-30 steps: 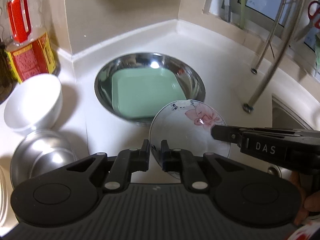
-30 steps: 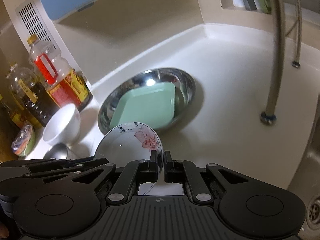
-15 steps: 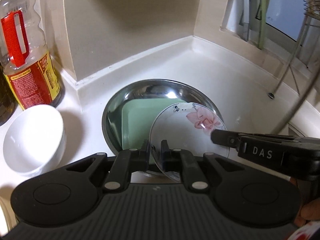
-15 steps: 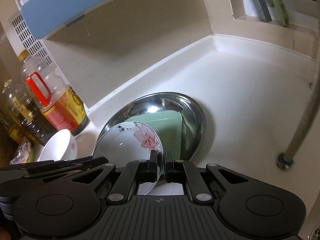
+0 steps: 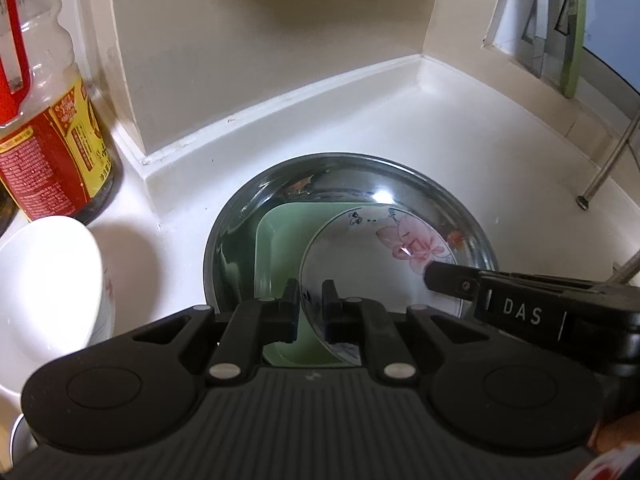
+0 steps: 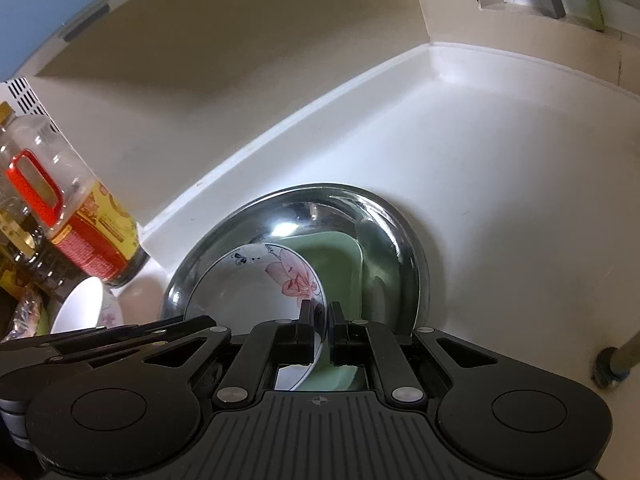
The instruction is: Organize plates and bowls
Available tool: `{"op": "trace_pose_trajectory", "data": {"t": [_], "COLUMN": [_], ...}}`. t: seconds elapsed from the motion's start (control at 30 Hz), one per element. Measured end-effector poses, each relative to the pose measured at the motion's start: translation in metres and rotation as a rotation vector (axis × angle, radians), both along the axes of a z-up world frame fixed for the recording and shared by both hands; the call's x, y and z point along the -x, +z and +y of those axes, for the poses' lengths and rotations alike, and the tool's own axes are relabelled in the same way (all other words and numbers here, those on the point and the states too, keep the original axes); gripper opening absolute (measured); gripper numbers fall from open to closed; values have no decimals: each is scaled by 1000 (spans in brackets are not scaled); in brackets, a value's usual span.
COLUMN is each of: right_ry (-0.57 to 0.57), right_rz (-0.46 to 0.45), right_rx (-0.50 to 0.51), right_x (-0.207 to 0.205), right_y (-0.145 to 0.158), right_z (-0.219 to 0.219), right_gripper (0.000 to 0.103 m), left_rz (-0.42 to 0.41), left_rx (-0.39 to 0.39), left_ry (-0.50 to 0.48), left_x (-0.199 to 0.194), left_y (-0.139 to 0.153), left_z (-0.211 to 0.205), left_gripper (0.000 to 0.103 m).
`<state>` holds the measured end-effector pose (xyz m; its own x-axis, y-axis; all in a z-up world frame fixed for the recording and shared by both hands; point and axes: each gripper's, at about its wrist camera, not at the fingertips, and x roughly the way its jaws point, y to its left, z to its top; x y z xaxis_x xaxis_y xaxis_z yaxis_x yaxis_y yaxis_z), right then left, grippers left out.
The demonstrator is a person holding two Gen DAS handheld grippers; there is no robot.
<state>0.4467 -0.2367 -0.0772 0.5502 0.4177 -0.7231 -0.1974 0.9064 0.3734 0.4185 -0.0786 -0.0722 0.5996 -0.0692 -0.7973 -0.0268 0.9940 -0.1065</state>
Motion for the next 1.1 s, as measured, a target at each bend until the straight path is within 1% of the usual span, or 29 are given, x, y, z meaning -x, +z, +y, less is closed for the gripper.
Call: {"op": "trace_pose_trajectory", "data": {"t": [0.3,0.7,0.9,1.1], "right_ry": [-4,-2,9,28], "right_rz": [29,30,-3,-28], "right_rx": [13,21,56,87], "right_x": [-11,-17,-16,-14], "right_y": [-14,-21,-21,-22], "right_z": [4,6,11,15], "right_gripper": [6,6,7,7], "left_rz": [46,58,54,57], "left_rx": [4,-6,6,-5], "left_ry": [12,16,17,14], "left_x": [-14,-21,-20,-20], "left_y": [-15,-19,-20,-20], "left_z": [3,3,2,1], "left_gripper": [9,9,11,13]}}
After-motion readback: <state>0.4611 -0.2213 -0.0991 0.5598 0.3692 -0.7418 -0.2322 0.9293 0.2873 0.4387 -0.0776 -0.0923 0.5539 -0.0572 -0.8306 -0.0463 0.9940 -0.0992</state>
